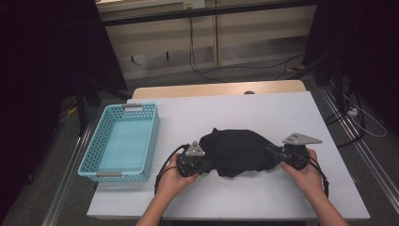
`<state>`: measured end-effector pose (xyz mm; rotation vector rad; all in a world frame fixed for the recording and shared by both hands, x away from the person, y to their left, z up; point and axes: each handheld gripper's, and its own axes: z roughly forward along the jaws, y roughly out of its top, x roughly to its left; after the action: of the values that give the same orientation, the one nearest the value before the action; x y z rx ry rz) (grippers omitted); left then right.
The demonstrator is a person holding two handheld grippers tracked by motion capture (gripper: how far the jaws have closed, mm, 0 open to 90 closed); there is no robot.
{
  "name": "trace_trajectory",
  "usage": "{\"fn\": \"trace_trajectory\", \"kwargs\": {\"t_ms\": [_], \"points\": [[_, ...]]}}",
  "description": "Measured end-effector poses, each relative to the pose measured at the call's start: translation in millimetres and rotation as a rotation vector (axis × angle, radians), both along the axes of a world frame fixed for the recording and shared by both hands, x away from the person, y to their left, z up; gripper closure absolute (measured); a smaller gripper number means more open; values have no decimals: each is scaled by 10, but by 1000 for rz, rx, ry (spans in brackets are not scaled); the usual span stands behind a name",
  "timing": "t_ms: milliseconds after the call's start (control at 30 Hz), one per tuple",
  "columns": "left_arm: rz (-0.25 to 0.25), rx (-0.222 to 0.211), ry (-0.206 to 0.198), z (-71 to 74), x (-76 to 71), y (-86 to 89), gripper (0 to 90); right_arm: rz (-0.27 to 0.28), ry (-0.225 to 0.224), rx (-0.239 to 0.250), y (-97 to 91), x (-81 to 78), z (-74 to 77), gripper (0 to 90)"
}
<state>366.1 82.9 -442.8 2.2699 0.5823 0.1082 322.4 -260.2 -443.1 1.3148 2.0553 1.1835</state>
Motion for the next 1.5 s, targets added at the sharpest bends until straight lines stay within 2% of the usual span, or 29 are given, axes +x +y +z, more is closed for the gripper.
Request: {"fn": "trace_trajectory", "kwargs": {"t_ms": [67, 167, 267, 300, 333, 400, 433, 467, 633, 667, 700, 733, 767, 867, 967, 1067, 1100, 1167, 1200, 1233, 1367, 1400, 1433, 1500], "points": [[13, -41, 10, 60, 7, 16, 873, 3, -10, 2, 1, -18, 20, 731], [47, -94, 3, 167, 18, 62, 877, 14, -38, -2, 21, -48, 55, 653], [86, -148, -9, 255, 44, 122, 880, 51, -60, 9, 59, -80, 90, 600], [98, -165, -9, 278, 52, 140, 880, 75, -73, 11, 107, -105, 116, 558], [109, -178, -7, 298, 56, 155, 880, 75, -73, 11, 107, -105, 116, 558], [126, -187, -9, 324, 66, 174, 880, 107, -82, 16, 170, -132, 141, 520], [136, -194, -7, 328, 70, 177, 880, 147, -87, 17, 248, -159, 164, 474], [142, -194, -5, 332, 74, 180, 880, 147, -87, 17, 248, -159, 164, 474], [162, -192, -12, 333, 89, 158, 880, 228, -95, 1, 484, -227, 179, 352], [164, -191, -14, 339, 92, 155, 880, 241, -94, 1, 530, -235, 173, 319], [167, -198, -12, 345, 91, 150, 881, 253, -91, -16, 618, -239, 151, 247], [164, -195, -20, 353, 97, 152, 881, 253, -91, -16, 618, -239, 151, 247], [168, -202, -17, 359, 95, 149, 881, 256, -93, -48, 688, -228, 111, 224], [177, -209, -21, 384, 100, 165, 881, 257, -87, -69, 744, -204, 62, 209], [183, -222, -23, 400, 111, 195, 881, 242, -82, -118, 800, -158, -15, 220], [197, -219, -24, 403, 132, 253, 882, 220, -95, -185, 780, -112, -50, 304], [206, -220, -22, 403, 138, 275, 883, 202, -101, -185, 749, -101, -43, 360], [216, -216, -28, 412, 155, 326, 884, 157, -120, -190, 668, -90, -7, 384], [223, -224, -29, 417, 160, 344, 885, 117, -118, -194, 570, -80, 29, 429], [229, -227, -31, 425, 163, 357, 885, 117, -118, -194, 570, -80, 29, 429], [232, -217, -50, 447, 170, 373, 885, 29, -105, -148, 310, -55, 89, 508], [234, -223, -47, 448, 171, 374, 886, -14, -103, -111, 173, -45, 117, 544], [237, -220, -48, 450, 173, 377, 886, -14, -103, -111, 173, -45, 117, 544], [252, -210, -58, 456, 186, 401, 885, -39, -103, -77, 46, -43, 150, 617]]}}
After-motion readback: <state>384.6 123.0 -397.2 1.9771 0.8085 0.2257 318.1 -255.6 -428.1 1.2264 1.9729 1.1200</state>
